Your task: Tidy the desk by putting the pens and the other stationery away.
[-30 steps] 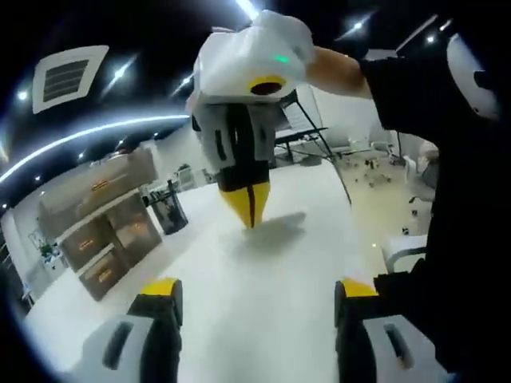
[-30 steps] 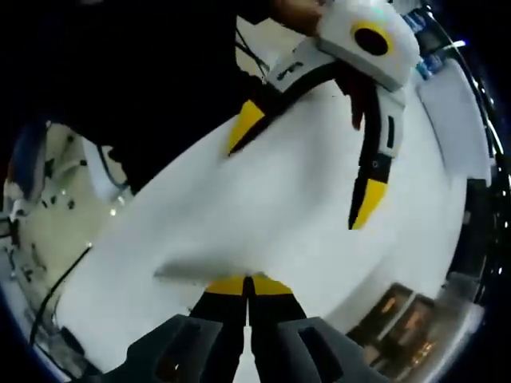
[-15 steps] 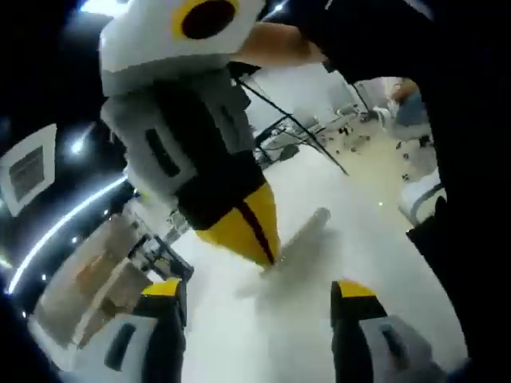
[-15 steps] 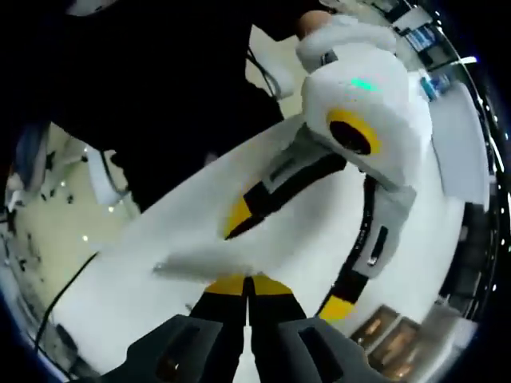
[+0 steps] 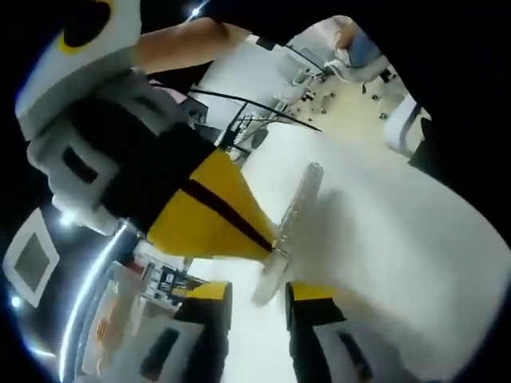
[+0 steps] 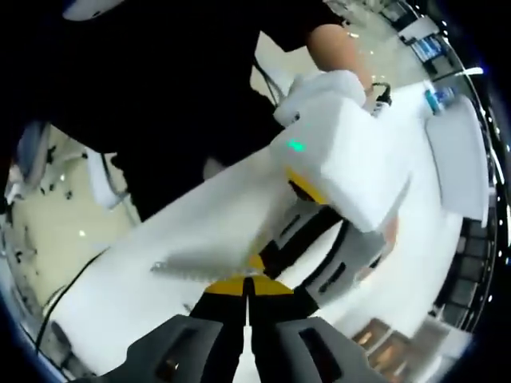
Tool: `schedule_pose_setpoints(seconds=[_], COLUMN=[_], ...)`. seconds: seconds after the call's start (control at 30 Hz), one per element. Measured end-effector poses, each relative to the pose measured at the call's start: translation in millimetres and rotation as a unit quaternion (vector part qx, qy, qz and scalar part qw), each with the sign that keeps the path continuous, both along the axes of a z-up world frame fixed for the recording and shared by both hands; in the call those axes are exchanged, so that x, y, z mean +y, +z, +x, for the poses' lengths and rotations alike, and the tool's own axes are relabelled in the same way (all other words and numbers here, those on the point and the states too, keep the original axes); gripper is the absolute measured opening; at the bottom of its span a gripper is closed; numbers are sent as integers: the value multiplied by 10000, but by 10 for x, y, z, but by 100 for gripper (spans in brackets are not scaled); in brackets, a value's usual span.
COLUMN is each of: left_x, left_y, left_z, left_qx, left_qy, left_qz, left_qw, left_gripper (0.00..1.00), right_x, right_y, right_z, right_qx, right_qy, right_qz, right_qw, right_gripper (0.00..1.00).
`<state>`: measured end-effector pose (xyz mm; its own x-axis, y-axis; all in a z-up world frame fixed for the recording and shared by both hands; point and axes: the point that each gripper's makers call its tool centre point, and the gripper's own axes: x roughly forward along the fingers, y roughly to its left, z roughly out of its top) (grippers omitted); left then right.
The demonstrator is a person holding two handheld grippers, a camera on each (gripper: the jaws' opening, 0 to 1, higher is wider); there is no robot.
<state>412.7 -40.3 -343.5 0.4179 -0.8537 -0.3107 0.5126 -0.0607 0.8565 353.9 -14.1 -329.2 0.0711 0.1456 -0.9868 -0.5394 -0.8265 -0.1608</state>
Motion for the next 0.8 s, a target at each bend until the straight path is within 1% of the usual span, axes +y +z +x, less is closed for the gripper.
schedule_pose_setpoints(seconds=[0.03, 0.13, 0.27, 0.47, 0.53, 0.57, 0.63, 0.67, 0.73, 0.8], left_x=[-10, -20, -12, 8, 24, 34, 53, 61, 77, 95], left_y=[-18, -50, -91, -85, -93, -104, -101, -114, -142, -132], left_z=[-13, -16, -18, -14, -16, -11, 9, 9, 8, 17], left_qx=[-33, -13, 28, -147, -121, -140, -211, -227, -261, -302], left_qy=[-53, -63, -78, -52, -32, -12, 46, 57, 77, 144], left_qz=[47, 95, 148, 172, 168, 190, 200, 238, 312, 295], left_qw=[10000, 9999, 9999, 9997, 9998, 9997, 9996, 9994, 9991, 9990], left_gripper=[26, 23, 11, 10, 9, 9, 8, 8, 8, 8], right_x=[5, 15, 37, 61, 62, 73, 61, 61, 60, 55], right_y=[1, 6, 1, -1, 0, 1, -5, 4, 22, 72], right_z=[-3, -16, -31, -33, -12, -1, -9, -5, 3, 27], right_qx=[-3, -13, -14, -43, -37, -75, -109, -93, -61, -128], right_qy=[15, 48, 74, 87, -243, -193, -229, -366, -641, -596], right_qz=[10, 23, 45, 88, 191, 197, 209, 291, 455, 569], right_qw=[10000, 10000, 10000, 9999, 9995, 9996, 9995, 9989, 9969, 9965], right_gripper=[0, 0, 0, 0, 1, 1, 1, 2, 9, 11])
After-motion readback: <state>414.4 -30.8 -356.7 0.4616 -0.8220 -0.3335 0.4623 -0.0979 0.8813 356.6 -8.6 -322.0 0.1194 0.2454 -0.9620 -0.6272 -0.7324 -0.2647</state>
